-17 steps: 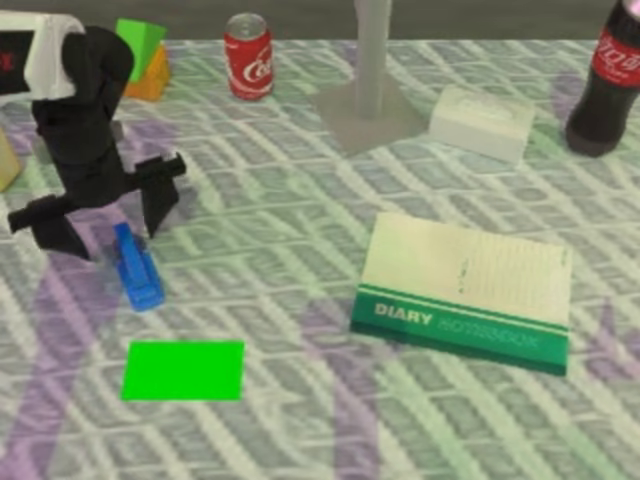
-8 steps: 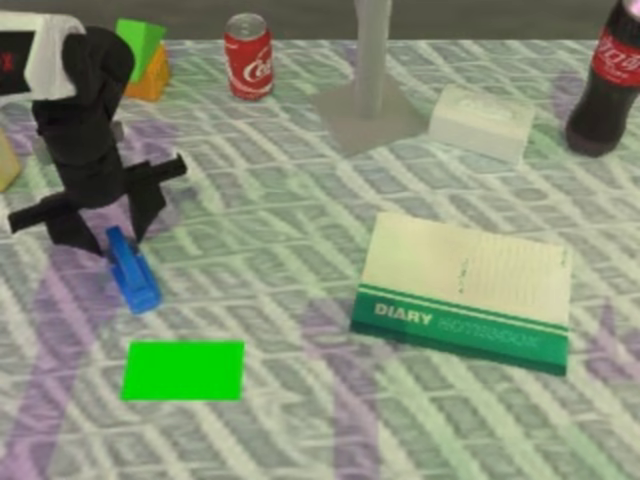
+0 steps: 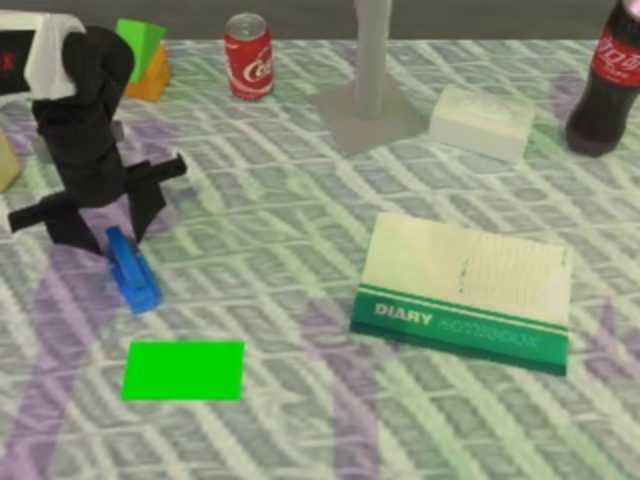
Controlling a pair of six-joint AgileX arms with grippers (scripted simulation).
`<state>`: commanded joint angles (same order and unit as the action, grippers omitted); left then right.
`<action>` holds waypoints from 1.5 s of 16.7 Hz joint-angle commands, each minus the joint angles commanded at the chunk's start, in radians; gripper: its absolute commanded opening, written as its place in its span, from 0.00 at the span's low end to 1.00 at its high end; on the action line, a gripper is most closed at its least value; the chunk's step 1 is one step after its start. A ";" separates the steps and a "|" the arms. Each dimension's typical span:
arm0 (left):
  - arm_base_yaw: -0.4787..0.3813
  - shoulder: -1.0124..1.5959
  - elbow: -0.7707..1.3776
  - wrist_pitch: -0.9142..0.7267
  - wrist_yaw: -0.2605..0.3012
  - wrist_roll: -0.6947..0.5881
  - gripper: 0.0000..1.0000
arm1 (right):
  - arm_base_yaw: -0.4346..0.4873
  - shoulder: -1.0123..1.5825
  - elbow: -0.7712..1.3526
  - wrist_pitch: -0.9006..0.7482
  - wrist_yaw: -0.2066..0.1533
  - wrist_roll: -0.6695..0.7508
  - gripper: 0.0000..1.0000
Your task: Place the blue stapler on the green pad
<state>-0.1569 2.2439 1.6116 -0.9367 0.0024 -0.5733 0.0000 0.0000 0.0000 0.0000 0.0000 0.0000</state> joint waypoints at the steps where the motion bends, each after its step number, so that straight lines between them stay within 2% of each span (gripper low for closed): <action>1: 0.001 -0.002 0.013 -0.013 0.000 -0.001 0.00 | 0.000 0.000 0.000 0.000 0.000 0.000 1.00; 9: 0.016 -0.080 0.237 -0.326 -0.001 -0.005 0.00 | 0.000 0.000 0.000 0.000 0.000 0.000 1.00; 16: 0.007 -0.089 0.251 -0.344 -0.001 0.010 0.00 | 0.000 0.000 0.000 0.000 0.000 0.000 1.00; 20: -0.042 -0.114 0.218 -0.334 -0.002 0.153 0.00 | 0.000 0.000 0.000 0.000 0.000 0.000 1.00; 25: -0.155 -0.180 0.120 -0.310 -0.002 0.512 0.00 | 0.000 0.000 0.000 0.000 0.000 0.000 1.00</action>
<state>-0.3115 2.0637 1.7313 -1.2468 0.0006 -0.0618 0.0000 0.0000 0.0000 0.0000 0.0000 0.0000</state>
